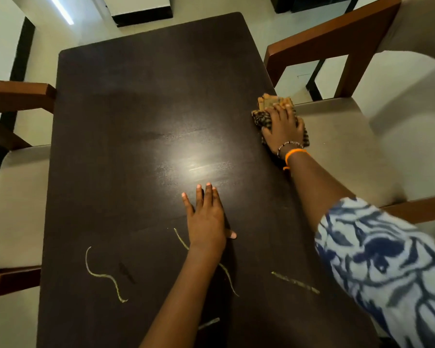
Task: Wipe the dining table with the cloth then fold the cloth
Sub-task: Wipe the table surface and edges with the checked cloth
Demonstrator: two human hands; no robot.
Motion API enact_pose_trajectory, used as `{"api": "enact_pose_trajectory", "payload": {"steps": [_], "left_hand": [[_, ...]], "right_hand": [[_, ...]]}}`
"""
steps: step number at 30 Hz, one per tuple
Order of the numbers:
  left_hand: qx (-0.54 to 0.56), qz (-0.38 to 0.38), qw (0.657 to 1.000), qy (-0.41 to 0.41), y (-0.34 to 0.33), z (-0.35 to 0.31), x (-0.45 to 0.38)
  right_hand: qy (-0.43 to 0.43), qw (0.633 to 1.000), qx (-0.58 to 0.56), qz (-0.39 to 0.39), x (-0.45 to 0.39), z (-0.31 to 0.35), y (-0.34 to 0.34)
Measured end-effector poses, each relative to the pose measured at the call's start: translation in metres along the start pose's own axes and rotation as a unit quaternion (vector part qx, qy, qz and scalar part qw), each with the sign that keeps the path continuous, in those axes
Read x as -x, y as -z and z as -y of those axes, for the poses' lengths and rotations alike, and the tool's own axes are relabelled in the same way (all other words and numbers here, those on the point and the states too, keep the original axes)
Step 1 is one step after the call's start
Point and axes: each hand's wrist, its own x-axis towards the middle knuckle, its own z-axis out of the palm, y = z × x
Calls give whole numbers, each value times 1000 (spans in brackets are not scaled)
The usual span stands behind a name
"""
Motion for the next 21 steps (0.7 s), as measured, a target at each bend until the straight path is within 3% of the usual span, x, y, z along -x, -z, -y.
{"api": "enact_pose_trajectory", "payload": {"steps": [3, 11, 17, 21], "left_hand": [[5, 2, 1000, 3, -1, 0, 2], [0, -15, 1000, 16, -5, 1, 5], [-3, -23, 998, 62, -5, -4, 7], [-12, -6, 997, 70, -8, -4, 10]], "right_hand": [[9, 998, -15, 52, -25, -3, 8], [15, 1000, -4, -9, 37, 8, -7], [193, 977, -8, 95, 97, 102, -32], [242, 967, 2, 82, 106, 97, -31]]}}
